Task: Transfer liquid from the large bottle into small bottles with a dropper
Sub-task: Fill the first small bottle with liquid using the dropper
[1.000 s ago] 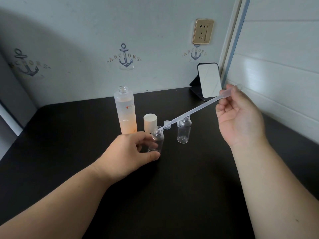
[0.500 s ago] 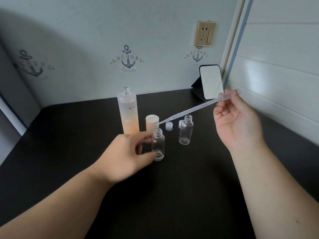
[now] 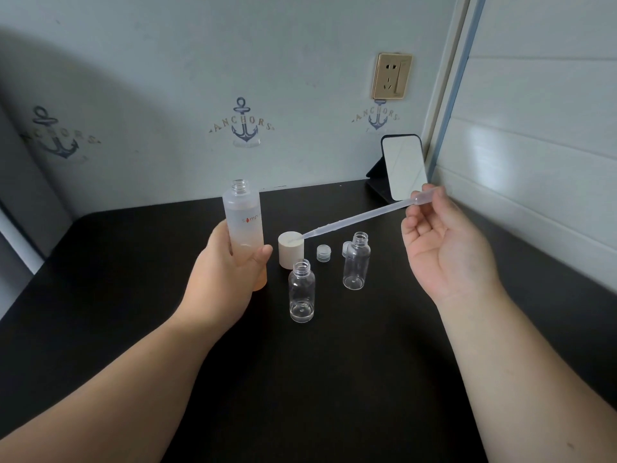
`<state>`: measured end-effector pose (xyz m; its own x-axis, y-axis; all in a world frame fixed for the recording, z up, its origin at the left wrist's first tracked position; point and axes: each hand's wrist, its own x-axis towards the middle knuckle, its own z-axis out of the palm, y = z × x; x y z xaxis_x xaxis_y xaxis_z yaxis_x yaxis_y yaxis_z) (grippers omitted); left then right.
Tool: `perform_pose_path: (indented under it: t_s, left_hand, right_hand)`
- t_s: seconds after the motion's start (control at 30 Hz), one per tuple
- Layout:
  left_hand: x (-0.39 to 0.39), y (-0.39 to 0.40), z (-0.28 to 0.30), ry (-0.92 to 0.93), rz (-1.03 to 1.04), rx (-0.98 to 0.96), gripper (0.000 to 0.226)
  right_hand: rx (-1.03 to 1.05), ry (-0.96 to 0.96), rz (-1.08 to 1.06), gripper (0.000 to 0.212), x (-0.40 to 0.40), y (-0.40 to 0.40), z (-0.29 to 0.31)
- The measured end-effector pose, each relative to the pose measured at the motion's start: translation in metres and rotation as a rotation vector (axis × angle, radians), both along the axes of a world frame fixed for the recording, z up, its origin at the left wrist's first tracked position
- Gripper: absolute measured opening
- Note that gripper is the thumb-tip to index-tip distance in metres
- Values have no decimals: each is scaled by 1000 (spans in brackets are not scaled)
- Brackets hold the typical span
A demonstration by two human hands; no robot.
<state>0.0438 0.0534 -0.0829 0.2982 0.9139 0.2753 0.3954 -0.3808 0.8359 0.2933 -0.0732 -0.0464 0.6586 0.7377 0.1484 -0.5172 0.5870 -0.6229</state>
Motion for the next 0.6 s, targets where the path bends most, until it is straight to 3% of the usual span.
perform_pose_path:
  t_s: [0.07, 0.23, 0.47, 0.6]
  left_hand:
    - [1, 1, 0, 0, 14, 3, 40]
    - [-5, -6, 5, -55, -57, 14, 29]
    - [-5, -17, 13, 7, -117, 97, 49]
    - [-5, -16, 12, 9, -130, 130, 46]
  right_hand:
    - [5, -9, -2, 13, -1, 1, 0]
    - [42, -29, -21, 13, -2, 0, 3]
    - [73, -36, -42, 16, -1, -2, 5]
    - [55, -88, -55, 15, 0, -3, 6]
